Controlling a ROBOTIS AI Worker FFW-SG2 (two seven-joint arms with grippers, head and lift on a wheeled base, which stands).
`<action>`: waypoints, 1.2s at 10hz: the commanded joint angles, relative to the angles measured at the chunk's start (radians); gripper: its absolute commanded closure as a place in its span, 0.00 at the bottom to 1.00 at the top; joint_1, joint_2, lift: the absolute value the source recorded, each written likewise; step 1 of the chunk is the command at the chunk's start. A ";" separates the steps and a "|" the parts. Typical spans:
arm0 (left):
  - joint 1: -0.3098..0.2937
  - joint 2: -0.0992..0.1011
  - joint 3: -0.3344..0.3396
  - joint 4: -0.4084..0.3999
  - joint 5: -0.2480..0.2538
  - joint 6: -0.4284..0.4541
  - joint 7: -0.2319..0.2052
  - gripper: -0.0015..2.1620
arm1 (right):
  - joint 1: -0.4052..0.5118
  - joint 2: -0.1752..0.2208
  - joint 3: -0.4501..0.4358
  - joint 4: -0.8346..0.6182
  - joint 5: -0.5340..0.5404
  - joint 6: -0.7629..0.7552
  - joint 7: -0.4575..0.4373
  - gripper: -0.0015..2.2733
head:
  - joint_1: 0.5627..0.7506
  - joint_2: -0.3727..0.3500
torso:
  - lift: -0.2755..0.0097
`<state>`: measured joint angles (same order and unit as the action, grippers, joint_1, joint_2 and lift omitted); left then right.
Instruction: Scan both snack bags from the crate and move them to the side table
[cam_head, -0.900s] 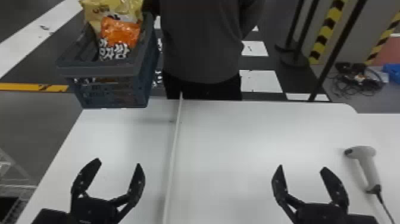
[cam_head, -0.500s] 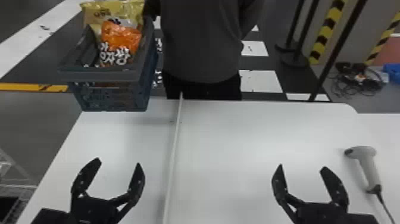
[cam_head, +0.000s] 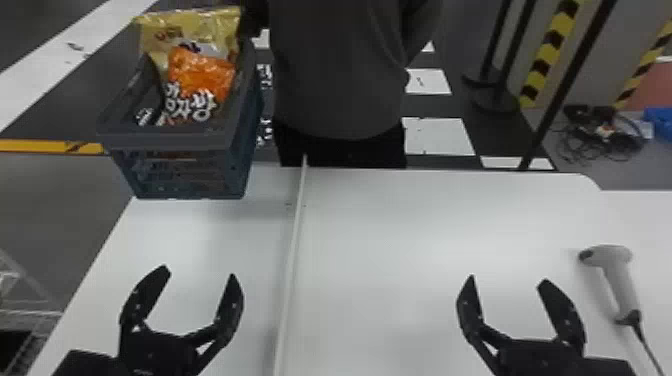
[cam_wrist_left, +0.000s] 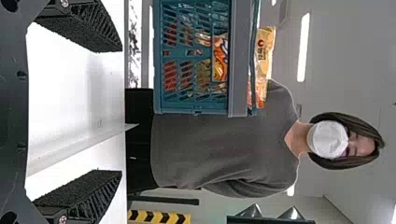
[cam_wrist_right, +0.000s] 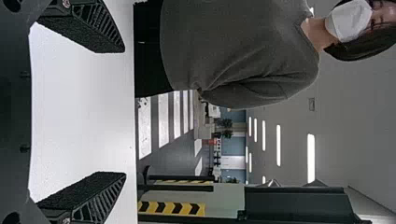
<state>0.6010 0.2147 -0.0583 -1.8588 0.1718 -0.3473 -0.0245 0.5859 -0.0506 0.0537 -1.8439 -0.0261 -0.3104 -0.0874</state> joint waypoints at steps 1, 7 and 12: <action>0.000 0.000 0.000 0.001 0.002 -0.003 0.000 0.03 | 0.000 0.000 0.000 0.002 0.000 0.000 0.000 0.02 | 0.70 0.52 | 0.62; 0.005 0.003 -0.014 -0.019 0.003 0.000 -0.009 0.03 | 0.000 0.000 0.000 0.005 0.000 0.000 0.000 0.02 | 0.70 0.51 | 0.62; 0.008 0.011 -0.012 -0.033 0.003 0.003 -0.011 0.03 | -0.001 0.000 0.002 0.006 0.003 0.006 0.000 0.02 | 0.70 0.50 | 0.62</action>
<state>0.6090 0.2247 -0.0729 -1.8891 0.1749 -0.3453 -0.0353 0.5845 -0.0506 0.0552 -1.8377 -0.0231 -0.3046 -0.0874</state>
